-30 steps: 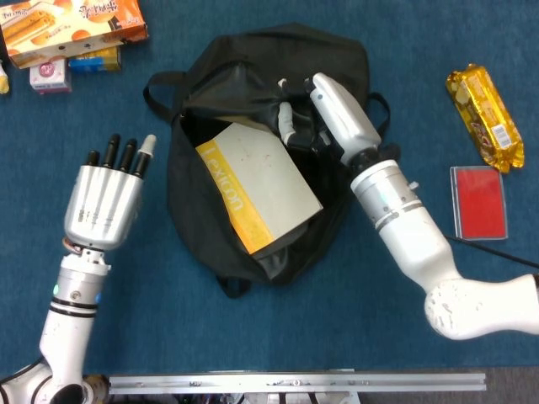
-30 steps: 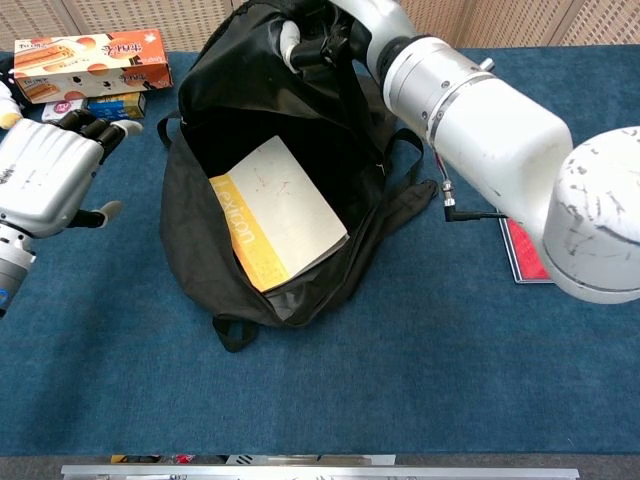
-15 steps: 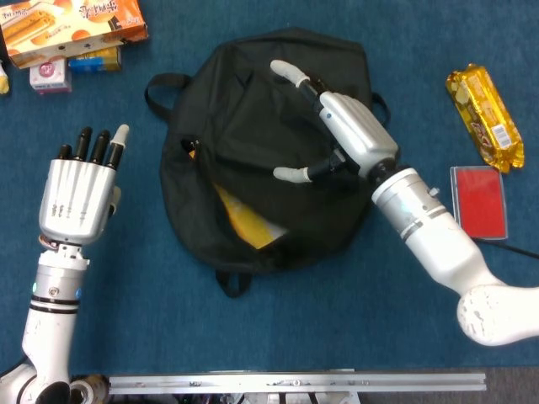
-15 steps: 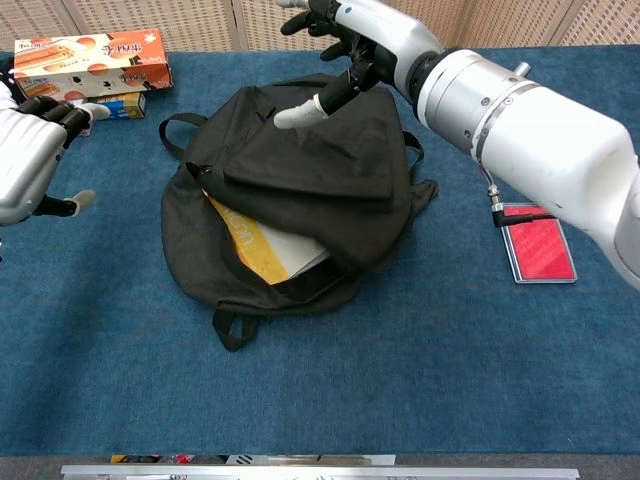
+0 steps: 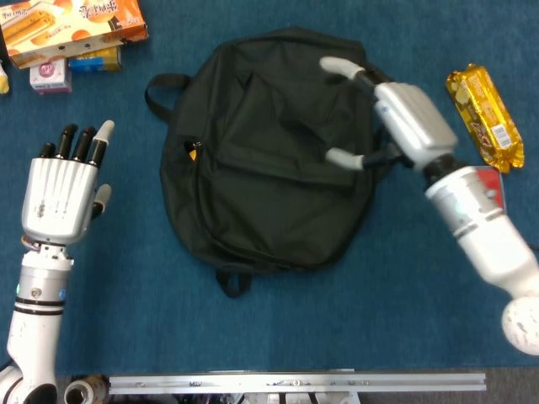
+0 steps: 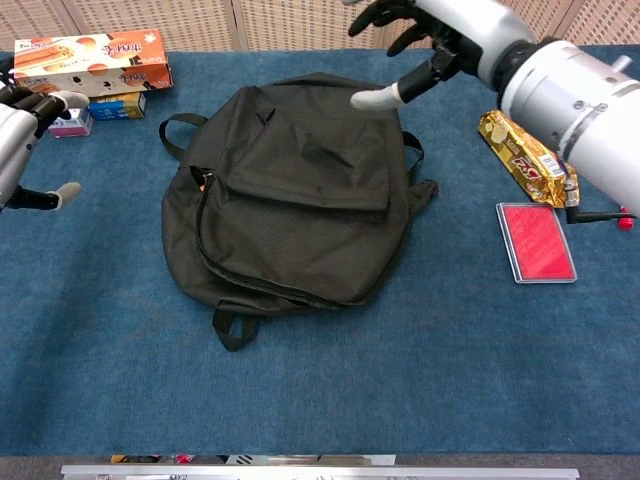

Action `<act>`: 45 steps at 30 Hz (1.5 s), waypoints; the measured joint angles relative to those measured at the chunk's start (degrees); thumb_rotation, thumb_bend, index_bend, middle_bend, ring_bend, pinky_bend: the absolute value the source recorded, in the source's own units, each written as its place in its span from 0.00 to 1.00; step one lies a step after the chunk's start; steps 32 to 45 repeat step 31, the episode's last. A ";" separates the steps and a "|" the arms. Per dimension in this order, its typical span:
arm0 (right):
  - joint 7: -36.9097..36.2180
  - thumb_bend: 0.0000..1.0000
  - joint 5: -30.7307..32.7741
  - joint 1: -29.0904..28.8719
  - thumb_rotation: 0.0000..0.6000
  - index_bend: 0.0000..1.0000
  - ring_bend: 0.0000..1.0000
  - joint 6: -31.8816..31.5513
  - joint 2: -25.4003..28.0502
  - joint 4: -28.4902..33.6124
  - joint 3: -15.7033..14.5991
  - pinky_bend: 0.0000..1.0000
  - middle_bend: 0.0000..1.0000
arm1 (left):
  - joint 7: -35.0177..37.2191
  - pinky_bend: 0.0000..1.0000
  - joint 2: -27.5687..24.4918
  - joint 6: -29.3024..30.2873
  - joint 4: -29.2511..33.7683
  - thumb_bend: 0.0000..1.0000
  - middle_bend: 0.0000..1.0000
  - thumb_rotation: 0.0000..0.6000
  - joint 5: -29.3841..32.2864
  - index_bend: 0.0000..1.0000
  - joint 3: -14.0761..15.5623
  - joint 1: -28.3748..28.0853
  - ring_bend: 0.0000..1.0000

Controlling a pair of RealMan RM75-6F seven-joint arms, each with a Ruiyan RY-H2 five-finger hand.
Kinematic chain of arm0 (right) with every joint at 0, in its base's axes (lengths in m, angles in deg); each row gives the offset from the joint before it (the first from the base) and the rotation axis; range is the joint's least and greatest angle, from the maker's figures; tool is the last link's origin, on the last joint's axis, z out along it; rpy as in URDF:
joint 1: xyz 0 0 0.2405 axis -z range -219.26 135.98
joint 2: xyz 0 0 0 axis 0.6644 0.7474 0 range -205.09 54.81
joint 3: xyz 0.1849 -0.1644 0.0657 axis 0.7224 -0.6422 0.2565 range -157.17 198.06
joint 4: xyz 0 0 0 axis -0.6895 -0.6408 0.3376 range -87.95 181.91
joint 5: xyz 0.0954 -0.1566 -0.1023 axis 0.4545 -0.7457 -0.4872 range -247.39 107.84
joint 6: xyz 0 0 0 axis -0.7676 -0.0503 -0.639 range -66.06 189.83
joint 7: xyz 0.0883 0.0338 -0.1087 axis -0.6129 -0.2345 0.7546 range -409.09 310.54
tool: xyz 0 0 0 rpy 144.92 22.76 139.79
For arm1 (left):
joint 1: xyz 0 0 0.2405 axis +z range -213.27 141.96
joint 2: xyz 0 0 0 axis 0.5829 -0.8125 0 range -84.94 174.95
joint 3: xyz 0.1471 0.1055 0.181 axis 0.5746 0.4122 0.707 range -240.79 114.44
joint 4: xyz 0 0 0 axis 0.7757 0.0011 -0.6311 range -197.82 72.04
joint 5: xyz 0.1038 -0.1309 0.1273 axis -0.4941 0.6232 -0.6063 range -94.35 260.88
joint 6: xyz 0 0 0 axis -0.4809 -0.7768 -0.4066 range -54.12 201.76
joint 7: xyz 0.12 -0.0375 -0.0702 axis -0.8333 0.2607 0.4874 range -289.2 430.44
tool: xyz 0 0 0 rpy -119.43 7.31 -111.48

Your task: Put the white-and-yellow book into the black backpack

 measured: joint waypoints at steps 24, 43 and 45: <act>-15.49 0.42 -28.06 27.20 1.00 0.56 0.39 -21.66 10.94 -21.98 -17.30 0.49 0.48 | 31.70 0.48 -13.38 0.96 3.27 0.20 0.31 1.00 -2.16 0.25 3.71 5.48 0.24; -20.38 0.40 -30.06 32.41 1.00 0.56 0.39 -23.76 11.42 -26.55 -18.78 0.49 0.48 | 35.53 0.47 -15.67 4.22 2.06 0.20 0.32 1.00 -3.87 0.25 5.49 8.82 0.24; -20.38 0.40 -30.06 32.41 1.00 0.56 0.39 -23.76 11.42 -26.55 -18.78 0.49 0.48 | 35.53 0.47 -15.67 4.22 2.06 0.20 0.32 1.00 -3.87 0.25 5.49 8.82 0.24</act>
